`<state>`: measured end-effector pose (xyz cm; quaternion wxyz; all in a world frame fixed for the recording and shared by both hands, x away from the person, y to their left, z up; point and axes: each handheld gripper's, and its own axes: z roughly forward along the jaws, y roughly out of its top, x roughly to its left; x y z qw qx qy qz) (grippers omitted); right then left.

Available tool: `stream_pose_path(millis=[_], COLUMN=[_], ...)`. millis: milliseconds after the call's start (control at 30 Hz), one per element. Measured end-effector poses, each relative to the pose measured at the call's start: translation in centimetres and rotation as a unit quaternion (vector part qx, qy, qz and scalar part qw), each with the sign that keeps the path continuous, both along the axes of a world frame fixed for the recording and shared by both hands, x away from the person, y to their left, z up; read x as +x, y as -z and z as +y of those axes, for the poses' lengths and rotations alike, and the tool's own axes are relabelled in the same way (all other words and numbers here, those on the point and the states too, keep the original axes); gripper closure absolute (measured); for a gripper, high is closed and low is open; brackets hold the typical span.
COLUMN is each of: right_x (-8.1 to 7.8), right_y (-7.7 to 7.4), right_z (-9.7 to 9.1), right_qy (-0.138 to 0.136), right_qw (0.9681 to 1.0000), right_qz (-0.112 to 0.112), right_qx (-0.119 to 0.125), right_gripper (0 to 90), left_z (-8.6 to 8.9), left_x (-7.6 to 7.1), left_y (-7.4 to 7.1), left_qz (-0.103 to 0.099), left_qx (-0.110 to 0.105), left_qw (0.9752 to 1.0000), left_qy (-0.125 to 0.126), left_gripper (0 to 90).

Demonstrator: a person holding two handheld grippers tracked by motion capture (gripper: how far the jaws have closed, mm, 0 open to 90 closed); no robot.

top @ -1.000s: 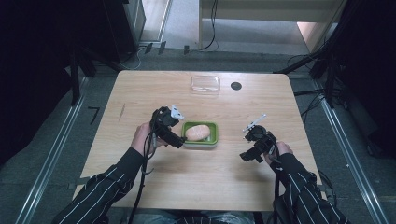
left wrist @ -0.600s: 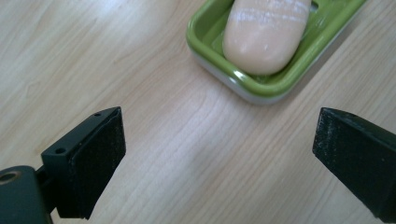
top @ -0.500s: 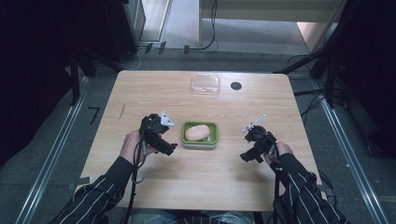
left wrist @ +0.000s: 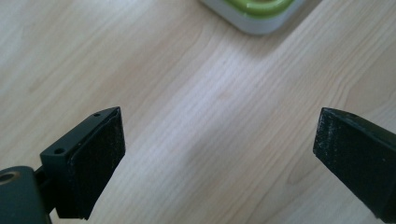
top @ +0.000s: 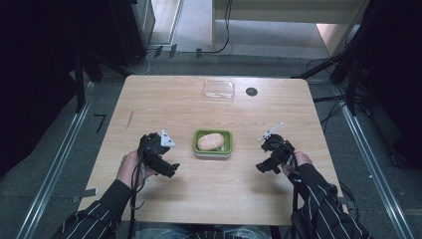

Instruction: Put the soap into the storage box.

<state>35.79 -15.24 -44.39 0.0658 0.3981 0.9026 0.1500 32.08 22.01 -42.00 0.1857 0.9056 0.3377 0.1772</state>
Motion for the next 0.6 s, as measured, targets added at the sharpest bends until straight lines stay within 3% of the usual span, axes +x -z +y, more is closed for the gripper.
stream_pose_path(millis=[133,600], right_x=[0.0,0.0], right_y=[0.0,0.2], right_z=[0.0,0.0], right_qy=[-0.003,0.000], right_qw=[1.0000,1.0000], right_qz=[-0.004,-0.001], right_qx=[0.002,-0.001], right_gripper=[15.4,15.4], left_z=[0.8,3.3], left_x=[-0.6,-2.5], left_y=[0.2,0.5], left_qz=[0.017,0.025], left_qx=[-0.012,-0.018], left_qw=[0.9998,0.9990], left_qy=[-0.007,-0.032], left_gripper=[3.0,2.8])
